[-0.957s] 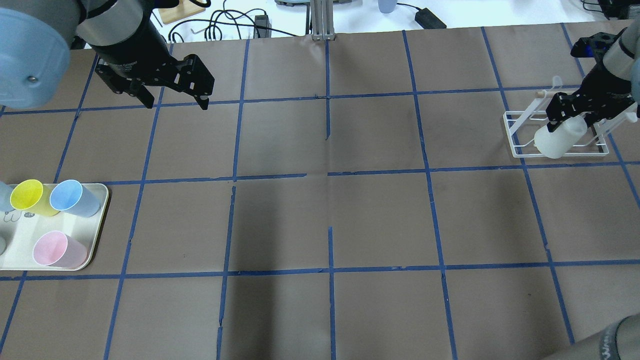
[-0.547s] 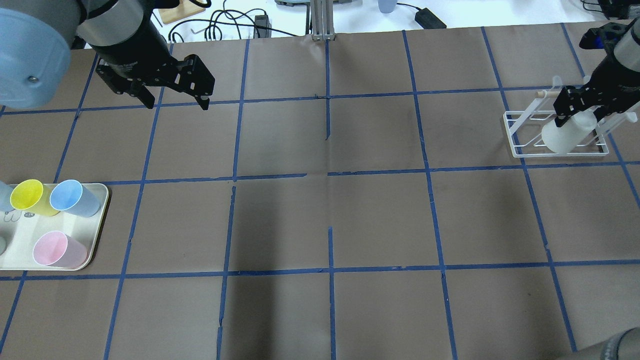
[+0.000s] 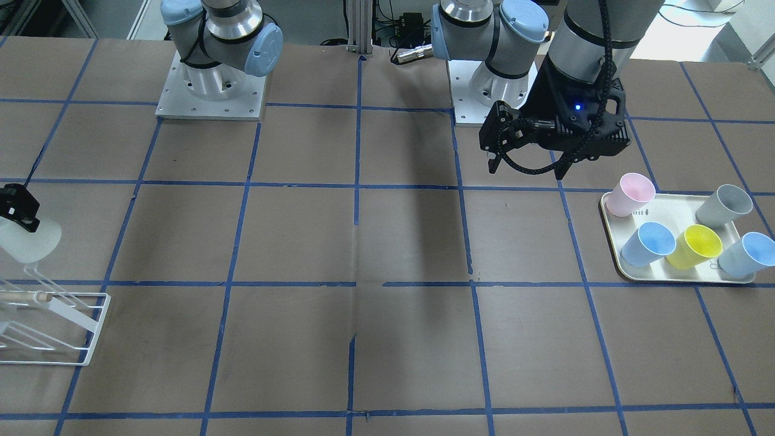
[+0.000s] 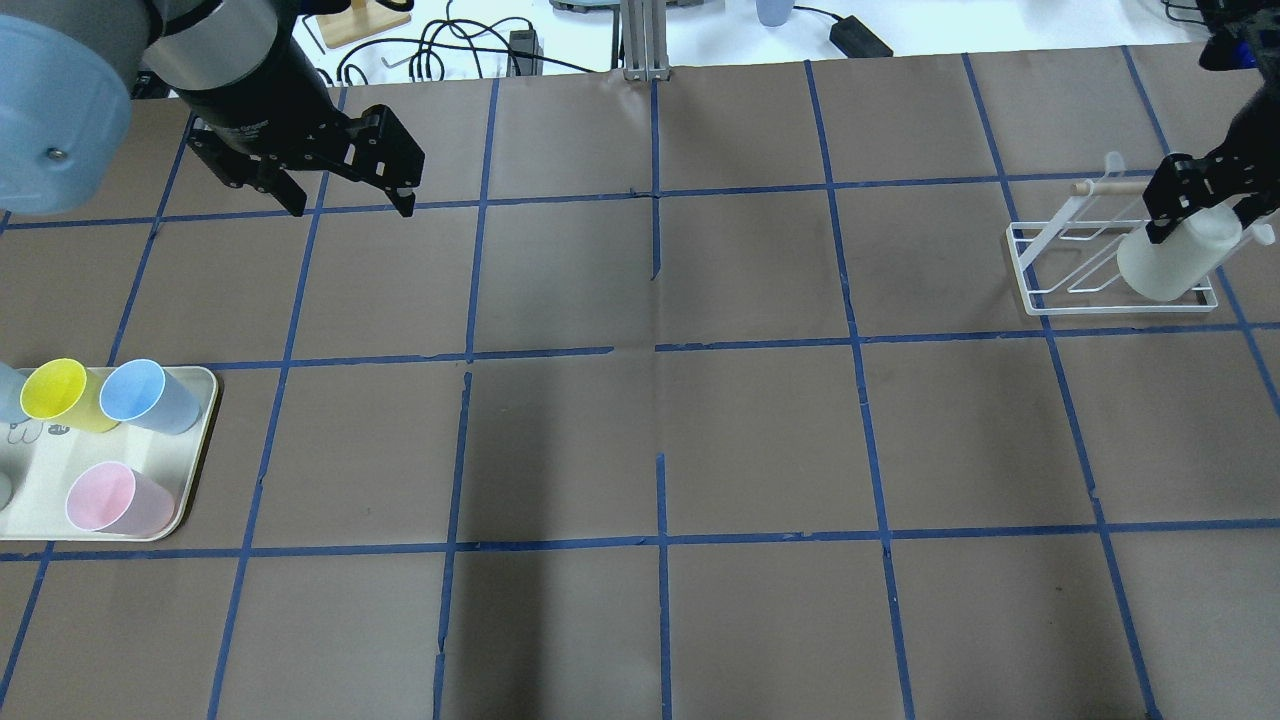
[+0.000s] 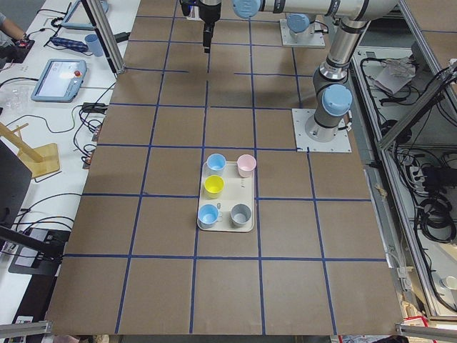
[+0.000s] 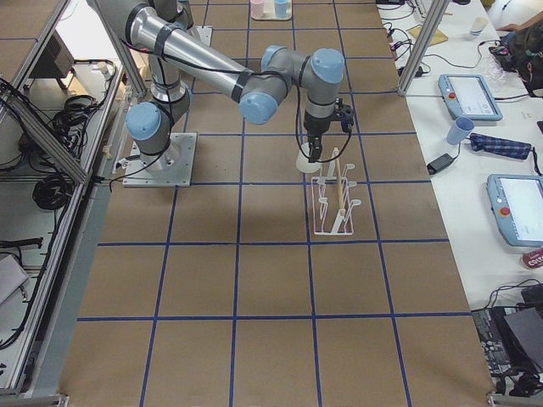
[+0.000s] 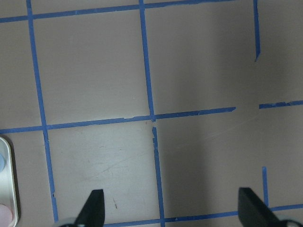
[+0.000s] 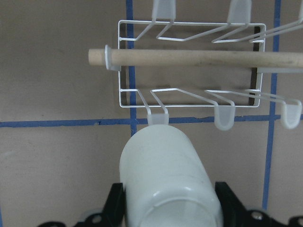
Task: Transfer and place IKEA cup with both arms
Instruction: 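Carry the white cup toward the left gripper while the left arm reaches toward it, then grasp the white cup with the left gripper beside the right gripper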
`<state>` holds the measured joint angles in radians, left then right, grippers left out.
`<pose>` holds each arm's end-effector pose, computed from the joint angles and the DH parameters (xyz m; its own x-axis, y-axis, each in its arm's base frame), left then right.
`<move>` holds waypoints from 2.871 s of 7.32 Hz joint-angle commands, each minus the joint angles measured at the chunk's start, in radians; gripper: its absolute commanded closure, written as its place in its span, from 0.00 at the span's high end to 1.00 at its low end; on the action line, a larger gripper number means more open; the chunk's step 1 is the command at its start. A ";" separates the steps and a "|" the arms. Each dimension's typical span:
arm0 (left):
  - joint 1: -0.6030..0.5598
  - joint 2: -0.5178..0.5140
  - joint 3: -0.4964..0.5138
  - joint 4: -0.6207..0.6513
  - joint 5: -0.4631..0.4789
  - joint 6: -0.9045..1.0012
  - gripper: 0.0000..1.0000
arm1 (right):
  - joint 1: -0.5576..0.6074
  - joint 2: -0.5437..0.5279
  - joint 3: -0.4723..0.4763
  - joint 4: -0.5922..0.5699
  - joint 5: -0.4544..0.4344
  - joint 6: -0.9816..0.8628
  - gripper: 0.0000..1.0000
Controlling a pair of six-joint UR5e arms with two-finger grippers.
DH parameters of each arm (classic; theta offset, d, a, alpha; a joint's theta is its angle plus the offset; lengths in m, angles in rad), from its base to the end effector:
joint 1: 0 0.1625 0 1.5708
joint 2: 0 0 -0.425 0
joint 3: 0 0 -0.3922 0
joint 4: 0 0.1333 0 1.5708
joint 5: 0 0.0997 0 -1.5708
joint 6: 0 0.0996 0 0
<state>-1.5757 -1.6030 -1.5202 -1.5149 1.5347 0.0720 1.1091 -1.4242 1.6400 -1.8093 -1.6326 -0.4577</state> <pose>-0.1394 -0.5120 0.5026 -0.9964 0.0793 0.0306 0.0768 0.9941 -0.0766 -0.1299 -0.5465 0.4018 -0.9978 0.0045 0.0654 0.0049 1.0000 0.0069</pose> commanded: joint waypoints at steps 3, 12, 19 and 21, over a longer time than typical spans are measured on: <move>0.028 0.002 -0.002 -0.004 -0.083 0.000 1.00 | 0.011 -0.128 -0.055 0.296 0.305 -0.049 0.19; 0.253 0.026 -0.135 -0.156 -0.882 0.015 1.00 | 0.260 -0.122 -0.045 0.963 1.480 -0.039 0.22; 0.154 0.067 -0.160 -0.145 -1.343 0.008 1.00 | 0.390 -0.096 -0.023 1.016 1.648 0.014 0.22; 0.102 0.083 -0.166 -0.157 -1.343 -0.017 1.00 | 0.393 -0.093 -0.022 1.018 1.648 0.016 0.22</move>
<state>-1.4459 -1.5301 -1.6823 -1.6641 0.1958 0.0713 1.4987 -1.5188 1.6173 -0.7918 0.0121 -0.4451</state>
